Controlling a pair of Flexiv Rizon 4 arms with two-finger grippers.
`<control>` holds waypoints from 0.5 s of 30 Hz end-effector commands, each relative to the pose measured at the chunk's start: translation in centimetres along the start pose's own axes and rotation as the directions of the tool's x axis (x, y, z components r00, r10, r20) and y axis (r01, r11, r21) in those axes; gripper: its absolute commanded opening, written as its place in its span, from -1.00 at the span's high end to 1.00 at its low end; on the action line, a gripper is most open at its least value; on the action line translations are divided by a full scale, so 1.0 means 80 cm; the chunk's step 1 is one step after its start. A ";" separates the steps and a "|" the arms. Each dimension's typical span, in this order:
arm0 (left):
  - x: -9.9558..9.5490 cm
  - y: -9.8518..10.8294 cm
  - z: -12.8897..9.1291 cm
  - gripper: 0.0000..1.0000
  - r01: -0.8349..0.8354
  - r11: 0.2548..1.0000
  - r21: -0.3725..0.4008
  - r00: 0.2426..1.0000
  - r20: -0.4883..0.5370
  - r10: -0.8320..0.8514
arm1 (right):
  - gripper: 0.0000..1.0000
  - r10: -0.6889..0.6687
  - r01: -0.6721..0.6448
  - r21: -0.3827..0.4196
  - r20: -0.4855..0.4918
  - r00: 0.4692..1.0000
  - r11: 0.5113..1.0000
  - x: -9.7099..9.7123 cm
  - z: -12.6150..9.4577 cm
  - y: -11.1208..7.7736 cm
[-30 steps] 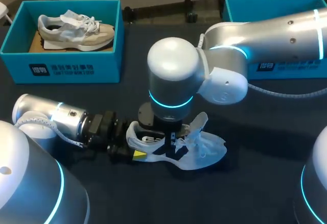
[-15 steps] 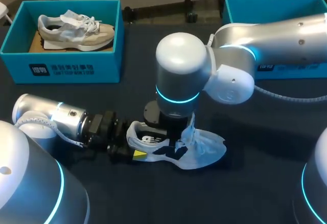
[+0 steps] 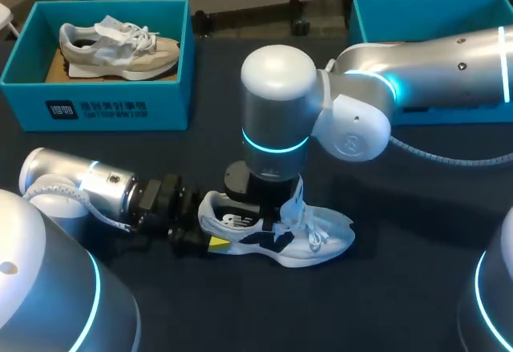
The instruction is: Take the shoe out of the shoebox, open the shoe tongue, remove and reinsert the insole, then place the shoe into the shoebox
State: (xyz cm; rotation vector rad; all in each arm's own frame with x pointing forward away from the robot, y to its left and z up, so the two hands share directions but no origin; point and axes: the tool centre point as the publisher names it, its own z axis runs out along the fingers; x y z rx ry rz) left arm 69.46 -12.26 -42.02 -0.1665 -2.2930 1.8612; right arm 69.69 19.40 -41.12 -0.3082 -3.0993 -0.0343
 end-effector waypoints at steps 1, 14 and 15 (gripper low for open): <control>0.001 0.000 0.000 1.00 0.000 1.000 0.000 1.000 0.002 0.000 | 0.30 -0.001 0.001 -0.008 -0.041 0.999 1.000 0.013 0.029 0.004; 0.001 0.000 0.000 1.00 0.000 1.000 0.000 1.000 0.002 0.000 | 1.00 -0.048 0.042 -0.069 -0.091 0.995 0.997 0.049 0.024 -0.012; 0.001 0.000 0.000 1.00 0.000 1.000 0.000 1.000 0.002 0.000 | 1.00 -0.051 0.043 -0.085 -0.083 0.995 0.995 0.050 0.021 -0.013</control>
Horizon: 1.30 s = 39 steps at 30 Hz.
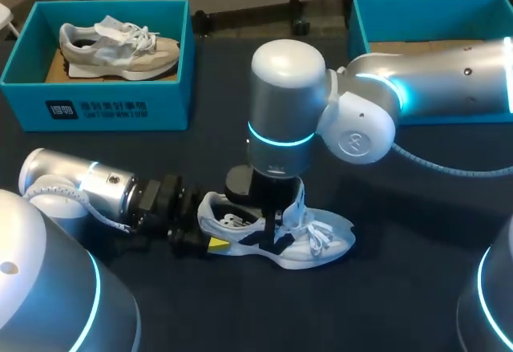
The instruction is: Take the shoe out of the shoebox, open the shoe tongue, remove and reinsert the insole, then place the shoe into the shoebox
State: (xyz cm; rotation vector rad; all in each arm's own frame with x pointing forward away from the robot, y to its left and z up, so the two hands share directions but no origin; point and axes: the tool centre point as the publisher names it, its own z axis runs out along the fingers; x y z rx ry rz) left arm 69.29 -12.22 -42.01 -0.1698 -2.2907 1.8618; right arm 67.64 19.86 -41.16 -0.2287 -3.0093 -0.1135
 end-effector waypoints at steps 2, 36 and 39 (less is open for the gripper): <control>-0.001 0.000 0.000 1.00 0.001 1.000 -0.001 1.000 0.004 -0.001 | 1.00 -0.014 0.017 -0.077 0.037 0.999 0.997 0.023 0.014 -0.014; -0.001 0.000 0.000 1.00 0.001 1.000 -0.001 1.000 0.004 -0.001 | 1.00 -0.139 0.262 -0.475 0.279 0.950 0.840 0.003 -0.052 -0.023; -0.001 0.000 0.000 1.00 0.001 1.000 -0.001 1.000 0.004 -0.001 | 1.00 -0.175 0.304 -0.481 0.295 0.939 0.823 0.000 -0.060 -0.018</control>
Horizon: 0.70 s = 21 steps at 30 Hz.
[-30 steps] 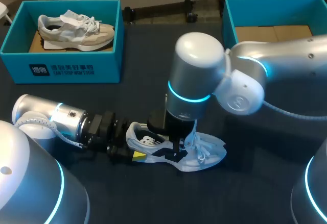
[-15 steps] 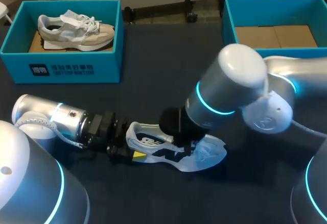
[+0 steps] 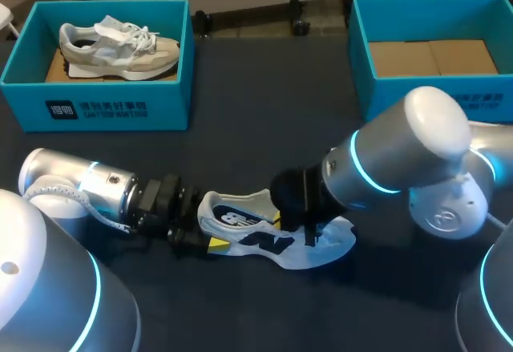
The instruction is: Take the shoe out of the shoebox, open the shoe tongue, remove and reinsert the insole, then place the shoe into the shoebox
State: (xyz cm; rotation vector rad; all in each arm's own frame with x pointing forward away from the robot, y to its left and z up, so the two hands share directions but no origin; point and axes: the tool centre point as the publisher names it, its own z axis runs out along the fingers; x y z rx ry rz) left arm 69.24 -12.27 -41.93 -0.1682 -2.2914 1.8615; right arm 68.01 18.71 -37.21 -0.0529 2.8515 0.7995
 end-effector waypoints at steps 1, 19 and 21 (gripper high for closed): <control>-0.001 0.001 0.000 1.00 0.000 1.000 -0.001 1.000 0.003 0.000 | 1.00 -0.049 0.048 -0.095 -0.007 0.999 0.994 -0.002 -0.013 0.000; -0.001 0.001 0.000 1.00 0.000 1.000 -0.001 1.000 0.003 0.000 | 0.03 -0.204 0.190 -0.139 -0.101 0.974 0.972 -0.022 -0.019 0.036; -0.001 0.001 0.000 1.00 0.000 1.000 -0.001 1.000 0.003 0.000 | -0.21 -0.206 0.193 -0.125 -0.100 0.973 0.973 -0.021 -0.023 0.038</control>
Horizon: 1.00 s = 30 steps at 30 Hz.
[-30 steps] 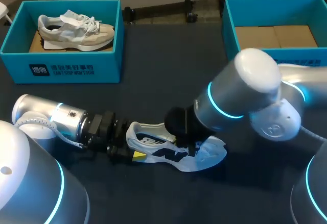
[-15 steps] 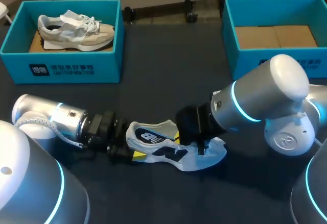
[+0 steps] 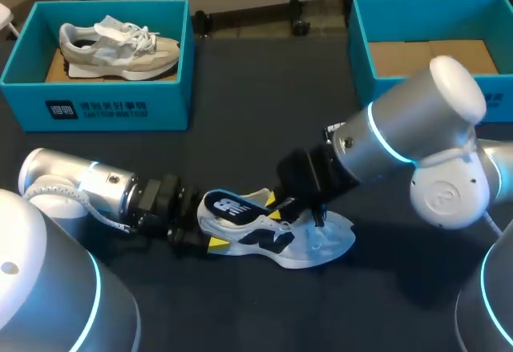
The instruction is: Take the shoe out of the shoebox, open the shoe tongue, remove and reinsert the insole, then place the shoe into the shoebox
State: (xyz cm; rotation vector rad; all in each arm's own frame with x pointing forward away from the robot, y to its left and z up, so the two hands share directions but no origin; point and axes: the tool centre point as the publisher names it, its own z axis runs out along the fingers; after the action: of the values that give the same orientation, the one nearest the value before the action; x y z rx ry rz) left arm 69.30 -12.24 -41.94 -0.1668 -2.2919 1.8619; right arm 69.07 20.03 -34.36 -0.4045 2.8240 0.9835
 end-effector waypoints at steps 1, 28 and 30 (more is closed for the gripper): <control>-0.001 0.001 0.000 1.00 0.000 1.000 -0.001 1.000 0.002 0.000 | -0.25 -0.001 0.001 0.039 -0.005 1.000 0.999 -0.002 -0.005 0.010; -0.001 0.001 0.000 1.00 0.000 1.000 -0.001 1.000 0.002 0.000 | 0.09 0.108 -0.081 0.165 -0.162 0.981 0.983 -0.038 0.000 0.042; -0.001 0.001 0.000 1.00 0.000 1.000 -0.001 1.000 0.002 0.000 | 0.11 0.105 -0.078 0.155 -0.171 0.980 0.985 -0.038 0.003 0.041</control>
State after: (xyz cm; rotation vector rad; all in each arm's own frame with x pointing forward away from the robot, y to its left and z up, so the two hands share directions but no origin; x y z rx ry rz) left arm 69.30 -12.25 -41.94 -0.1668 -2.2918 1.8619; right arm 70.48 22.44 -31.04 -0.3490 3.0565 0.7693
